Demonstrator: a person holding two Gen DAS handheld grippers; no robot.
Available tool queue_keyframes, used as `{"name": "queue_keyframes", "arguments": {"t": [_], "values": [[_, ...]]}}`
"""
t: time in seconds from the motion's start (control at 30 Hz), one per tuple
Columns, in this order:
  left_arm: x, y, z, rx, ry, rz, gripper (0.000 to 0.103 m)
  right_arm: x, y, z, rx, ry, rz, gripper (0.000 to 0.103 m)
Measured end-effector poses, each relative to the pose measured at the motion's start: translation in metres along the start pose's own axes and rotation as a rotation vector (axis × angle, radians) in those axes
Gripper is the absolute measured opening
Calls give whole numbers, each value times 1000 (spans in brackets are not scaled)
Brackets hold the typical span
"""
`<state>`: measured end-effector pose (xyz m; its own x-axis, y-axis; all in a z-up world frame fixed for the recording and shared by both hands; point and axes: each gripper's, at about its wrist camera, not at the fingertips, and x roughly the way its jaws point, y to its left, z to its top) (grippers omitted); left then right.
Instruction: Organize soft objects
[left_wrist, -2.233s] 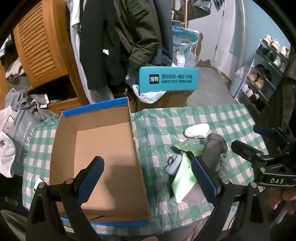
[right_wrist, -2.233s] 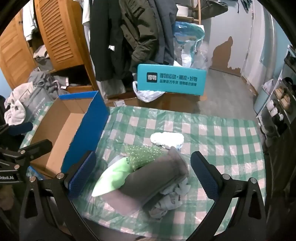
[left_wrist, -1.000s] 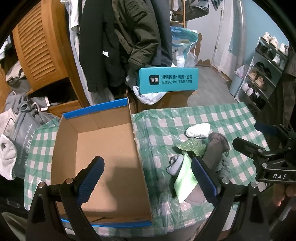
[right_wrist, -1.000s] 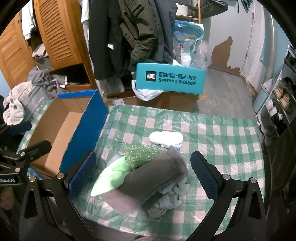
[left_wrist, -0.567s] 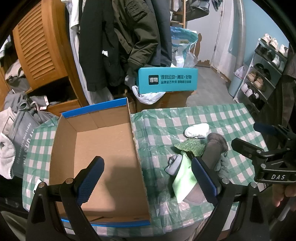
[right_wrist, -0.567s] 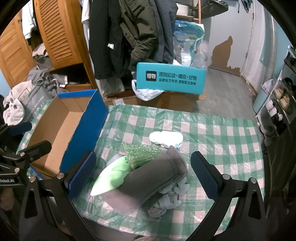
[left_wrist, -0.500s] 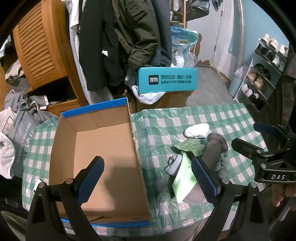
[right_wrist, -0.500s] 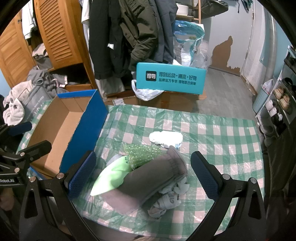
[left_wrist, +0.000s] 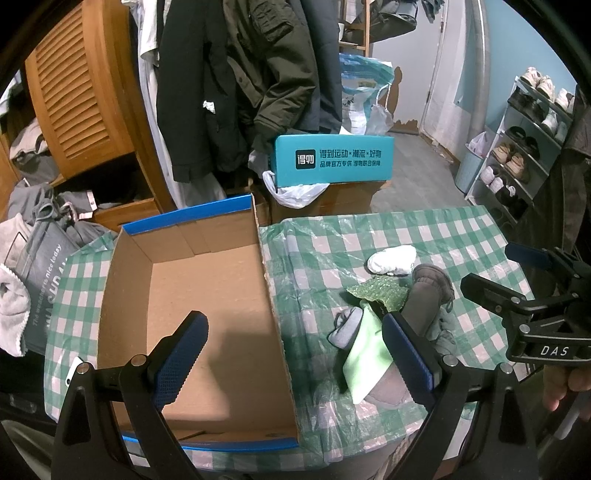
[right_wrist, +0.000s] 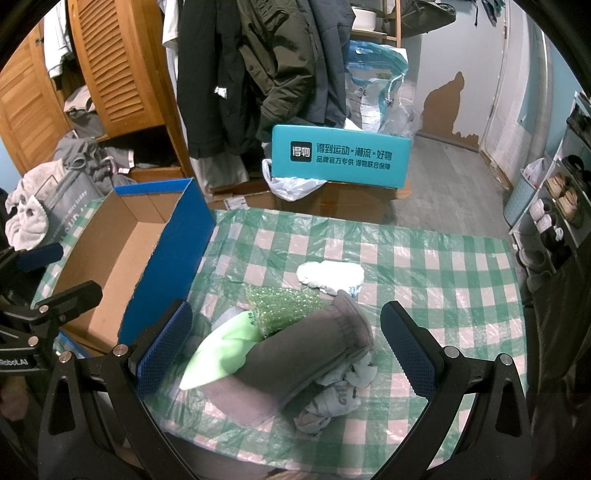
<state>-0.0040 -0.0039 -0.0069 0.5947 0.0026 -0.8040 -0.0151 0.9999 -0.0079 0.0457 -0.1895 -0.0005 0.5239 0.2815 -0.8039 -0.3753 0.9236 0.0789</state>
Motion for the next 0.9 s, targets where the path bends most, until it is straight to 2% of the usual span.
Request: {"name": "queue_keyframes", "arguments": {"t": [0.73, 0.9], "values": [[0, 1, 0, -1, 1, -1, 96, -5, 6, 8, -1, 3, -3, 101], [0, -4, -4, 0, 7, 1, 96, 2, -6, -3, 2, 6, -15, 101]]}}
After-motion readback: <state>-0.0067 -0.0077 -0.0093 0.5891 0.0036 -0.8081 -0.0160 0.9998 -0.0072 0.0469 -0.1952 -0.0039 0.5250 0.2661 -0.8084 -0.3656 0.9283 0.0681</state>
